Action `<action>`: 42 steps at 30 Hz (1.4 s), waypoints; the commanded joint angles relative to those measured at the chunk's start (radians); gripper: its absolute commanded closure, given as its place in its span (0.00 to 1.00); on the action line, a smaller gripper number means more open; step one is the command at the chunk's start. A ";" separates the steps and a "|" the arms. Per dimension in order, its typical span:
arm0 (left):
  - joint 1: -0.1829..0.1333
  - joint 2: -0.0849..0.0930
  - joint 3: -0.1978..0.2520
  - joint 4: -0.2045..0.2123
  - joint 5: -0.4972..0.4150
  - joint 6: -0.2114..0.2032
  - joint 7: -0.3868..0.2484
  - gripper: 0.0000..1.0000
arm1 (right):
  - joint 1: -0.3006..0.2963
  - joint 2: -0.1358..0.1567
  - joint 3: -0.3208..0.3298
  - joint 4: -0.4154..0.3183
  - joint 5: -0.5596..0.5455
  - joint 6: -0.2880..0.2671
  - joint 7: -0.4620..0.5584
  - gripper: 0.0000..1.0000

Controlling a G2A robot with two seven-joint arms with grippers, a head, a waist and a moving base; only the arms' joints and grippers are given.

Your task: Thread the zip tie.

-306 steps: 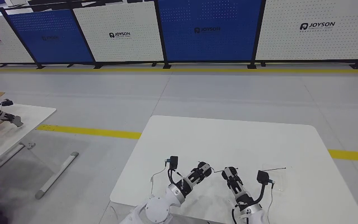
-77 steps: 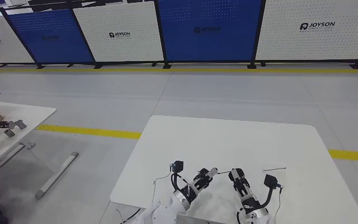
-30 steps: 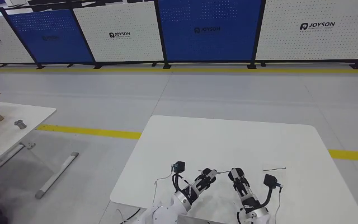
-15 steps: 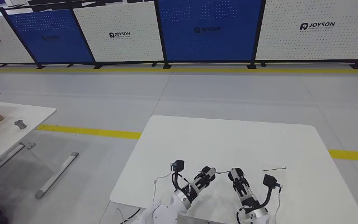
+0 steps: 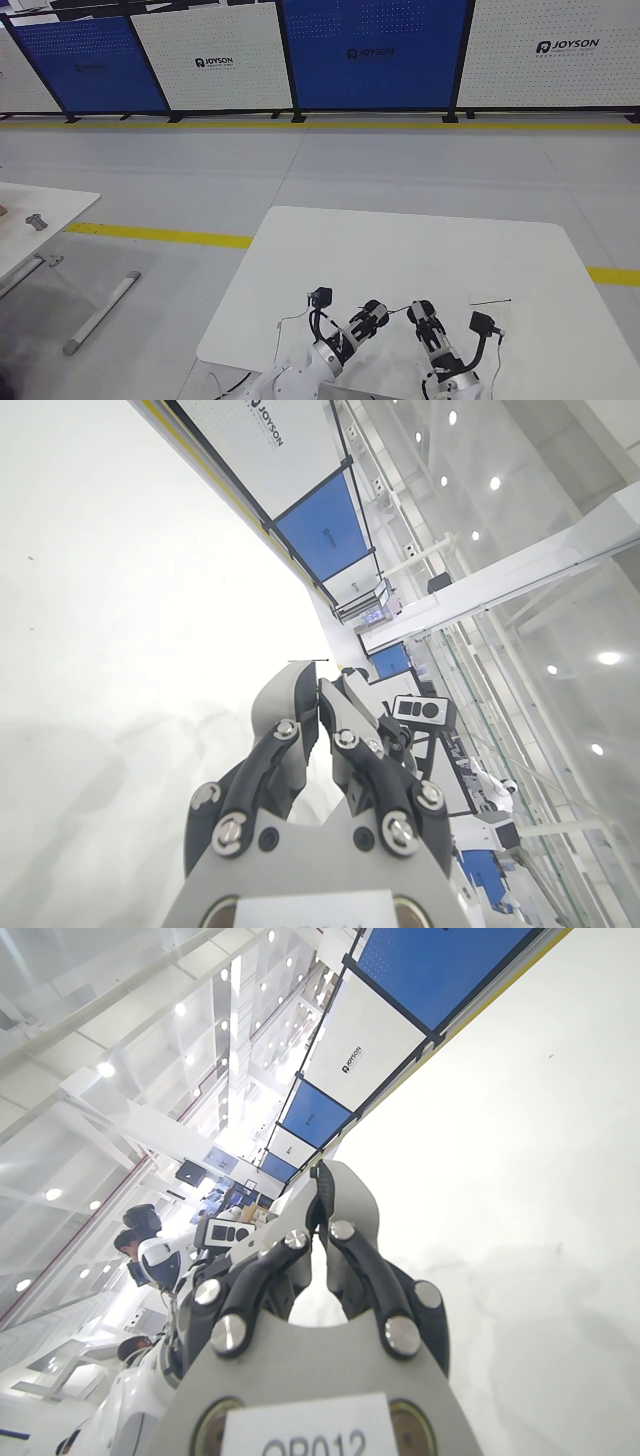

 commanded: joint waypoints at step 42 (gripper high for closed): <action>0.041 -0.013 -0.059 -0.125 -0.341 0.077 0.062 1.00 | -0.038 0.023 0.042 -0.064 -0.358 0.092 0.046 0.00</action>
